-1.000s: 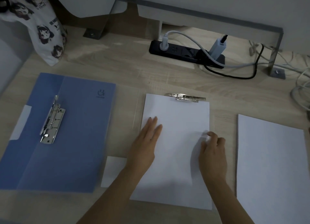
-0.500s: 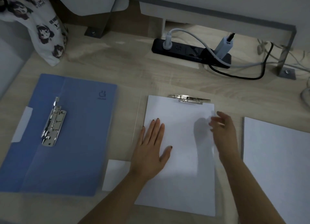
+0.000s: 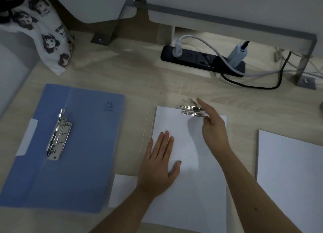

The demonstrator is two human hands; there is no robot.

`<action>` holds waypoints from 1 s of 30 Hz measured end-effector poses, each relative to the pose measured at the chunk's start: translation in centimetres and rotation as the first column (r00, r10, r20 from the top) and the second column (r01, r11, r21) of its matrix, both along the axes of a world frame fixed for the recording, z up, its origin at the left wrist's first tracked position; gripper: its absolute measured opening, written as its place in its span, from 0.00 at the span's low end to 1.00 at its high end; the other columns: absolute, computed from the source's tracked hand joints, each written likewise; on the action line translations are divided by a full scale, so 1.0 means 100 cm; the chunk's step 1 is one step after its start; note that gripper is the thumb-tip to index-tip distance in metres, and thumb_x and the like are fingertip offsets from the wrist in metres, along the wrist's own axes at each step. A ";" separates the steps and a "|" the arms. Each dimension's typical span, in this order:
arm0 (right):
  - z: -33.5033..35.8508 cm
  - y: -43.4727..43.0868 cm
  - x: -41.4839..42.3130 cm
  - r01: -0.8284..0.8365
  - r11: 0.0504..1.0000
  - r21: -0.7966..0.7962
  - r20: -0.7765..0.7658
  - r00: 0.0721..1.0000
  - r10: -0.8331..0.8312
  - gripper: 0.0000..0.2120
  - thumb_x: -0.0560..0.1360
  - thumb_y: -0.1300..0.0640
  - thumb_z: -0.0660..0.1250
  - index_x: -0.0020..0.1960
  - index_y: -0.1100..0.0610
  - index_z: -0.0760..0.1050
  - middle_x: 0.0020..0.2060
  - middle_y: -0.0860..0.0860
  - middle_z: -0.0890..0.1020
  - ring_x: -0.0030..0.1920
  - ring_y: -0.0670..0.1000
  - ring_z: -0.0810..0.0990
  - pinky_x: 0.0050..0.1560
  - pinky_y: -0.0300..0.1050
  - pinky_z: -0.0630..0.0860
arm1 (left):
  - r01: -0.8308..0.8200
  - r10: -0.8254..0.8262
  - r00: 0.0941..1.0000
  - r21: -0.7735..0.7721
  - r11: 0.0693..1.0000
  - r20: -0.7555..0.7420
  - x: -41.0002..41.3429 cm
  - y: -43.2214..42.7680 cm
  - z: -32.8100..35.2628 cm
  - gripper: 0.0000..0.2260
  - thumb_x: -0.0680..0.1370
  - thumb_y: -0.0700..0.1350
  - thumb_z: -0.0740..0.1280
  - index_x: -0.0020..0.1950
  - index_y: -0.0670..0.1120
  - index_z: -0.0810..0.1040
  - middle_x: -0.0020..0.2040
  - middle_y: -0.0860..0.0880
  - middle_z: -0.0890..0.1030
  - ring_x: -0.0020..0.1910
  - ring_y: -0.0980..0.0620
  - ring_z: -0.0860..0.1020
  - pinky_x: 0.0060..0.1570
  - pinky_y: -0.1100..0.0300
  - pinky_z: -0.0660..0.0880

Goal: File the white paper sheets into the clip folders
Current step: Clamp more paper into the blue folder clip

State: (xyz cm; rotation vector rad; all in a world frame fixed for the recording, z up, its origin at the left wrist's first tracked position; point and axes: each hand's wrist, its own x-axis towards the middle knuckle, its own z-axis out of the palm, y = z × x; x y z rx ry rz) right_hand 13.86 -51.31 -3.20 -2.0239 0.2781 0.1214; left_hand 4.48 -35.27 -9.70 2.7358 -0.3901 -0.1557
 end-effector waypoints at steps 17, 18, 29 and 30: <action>-0.026 0.025 0.008 -0.413 0.596 -0.688 -0.210 0.900 0.381 0.29 0.77 0.42 0.42 0.75 0.53 0.53 0.75 0.56 0.56 0.76 0.59 0.49 0.74 0.50 0.48 | -0.028 0.028 0.999 0.023 0.999 0.025 0.002 -0.002 -0.001 0.29 0.76 0.59 0.57 0.73 0.44 0.63 0.74 0.47 0.63 0.75 0.50 0.57 0.73 0.50 0.55; -0.026 0.026 0.008 -0.411 0.586 -0.698 -0.210 0.901 0.380 0.29 0.78 0.42 0.42 0.75 0.53 0.53 0.75 0.57 0.56 0.76 0.59 0.48 0.74 0.51 0.48 | -0.028 0.028 0.999 0.024 0.999 0.023 0.002 -0.002 -0.001 0.29 0.76 0.59 0.57 0.73 0.44 0.64 0.74 0.47 0.63 0.75 0.50 0.58 0.73 0.50 0.55; -0.037 0.039 0.003 -0.316 0.644 -0.697 -0.164 0.944 0.286 0.31 0.76 0.38 0.41 0.75 0.51 0.52 0.75 0.58 0.55 0.76 0.59 0.47 0.73 0.52 0.44 | -0.018 0.018 1.000 0.001 1.000 0.007 0.001 -0.001 0.000 0.28 0.77 0.59 0.57 0.72 0.45 0.64 0.74 0.48 0.64 0.75 0.50 0.59 0.73 0.51 0.55; -0.036 0.038 0.002 -0.312 0.674 -0.670 -0.154 0.946 0.285 0.33 0.75 0.37 0.40 0.76 0.51 0.51 0.76 0.57 0.53 0.76 0.58 0.45 0.73 0.51 0.42 | -0.015 0.015 1.000 -0.004 1.000 0.000 0.001 -0.001 0.000 0.28 0.77 0.59 0.56 0.73 0.45 0.64 0.74 0.48 0.63 0.75 0.50 0.58 0.74 0.51 0.54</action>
